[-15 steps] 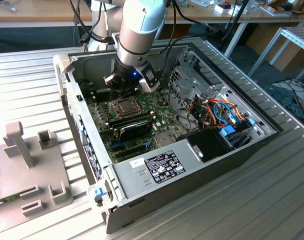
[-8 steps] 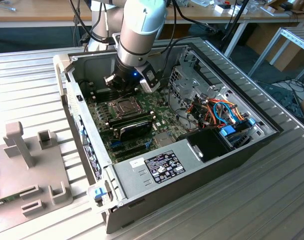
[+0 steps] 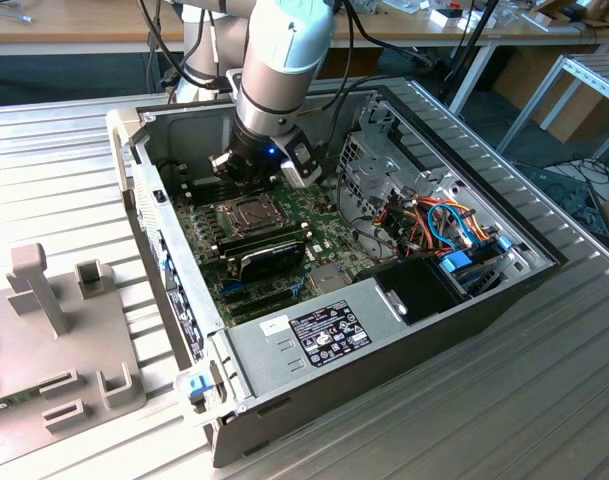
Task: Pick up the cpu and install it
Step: 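Install the first cpu locking lever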
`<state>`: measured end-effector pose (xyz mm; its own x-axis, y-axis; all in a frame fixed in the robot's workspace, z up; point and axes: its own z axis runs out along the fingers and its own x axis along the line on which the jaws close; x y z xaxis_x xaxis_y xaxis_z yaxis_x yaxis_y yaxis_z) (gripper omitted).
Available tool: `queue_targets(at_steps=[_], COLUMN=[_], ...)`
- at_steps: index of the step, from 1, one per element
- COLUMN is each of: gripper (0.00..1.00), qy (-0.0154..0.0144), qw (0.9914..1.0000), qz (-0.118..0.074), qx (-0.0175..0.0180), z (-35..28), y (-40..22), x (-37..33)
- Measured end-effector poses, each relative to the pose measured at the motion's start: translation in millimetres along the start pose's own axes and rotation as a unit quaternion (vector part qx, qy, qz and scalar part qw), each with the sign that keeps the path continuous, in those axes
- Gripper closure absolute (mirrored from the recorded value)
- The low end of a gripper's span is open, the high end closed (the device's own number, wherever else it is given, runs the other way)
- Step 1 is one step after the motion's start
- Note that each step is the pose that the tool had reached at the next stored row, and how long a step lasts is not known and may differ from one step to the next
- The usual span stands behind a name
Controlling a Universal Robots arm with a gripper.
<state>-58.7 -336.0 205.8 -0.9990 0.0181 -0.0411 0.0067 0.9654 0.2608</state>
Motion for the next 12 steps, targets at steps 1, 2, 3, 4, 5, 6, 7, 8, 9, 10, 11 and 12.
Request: queue_targets(at_steps=[1, 2, 3, 4, 5, 6, 7, 8, 9, 10, 11, 12], gripper=[0.89, 0.89, 0.89, 0.89, 0.89, 0.89, 0.89, 0.89, 0.89, 0.89, 0.89, 0.89], qy=[0.0, 0.0, 0.0, -0.0001, 0.0, 0.0, 0.0, 0.0, 0.0, 0.0, 0.0, 0.0], qw=[1.0, 1.0, 1.0, 1.0, 1.0, 1.0, 1.0, 1.0, 1.0, 1.0, 1.0, 1.0], qz=[0.0, 0.0, 0.0, 0.0, 0.0, 0.0, 0.0, 0.0, 0.0, 0.0, 0.0, 0.0], qx=[0.0, 0.0, 0.0, 0.0, 0.0, 0.0, 0.0, 0.0, 0.0, 0.0, 0.0001, 0.0001], z=[0.6, 1.6, 2.5, 3.1, 3.7, 4.3, 4.9, 5.5, 6.1, 6.6, 7.0, 7.8], y=[-0.2, -0.5, -0.7, -0.9, -1.0, -1.2, -1.4, -1.6, -1.7, -1.8, -2.0, -2.2], x=[0.0, 0.0, 0.0, 0.0, 0.0, 0.0, 0.0, 0.0, 0.1, 0.1, 0.1, 0.1])
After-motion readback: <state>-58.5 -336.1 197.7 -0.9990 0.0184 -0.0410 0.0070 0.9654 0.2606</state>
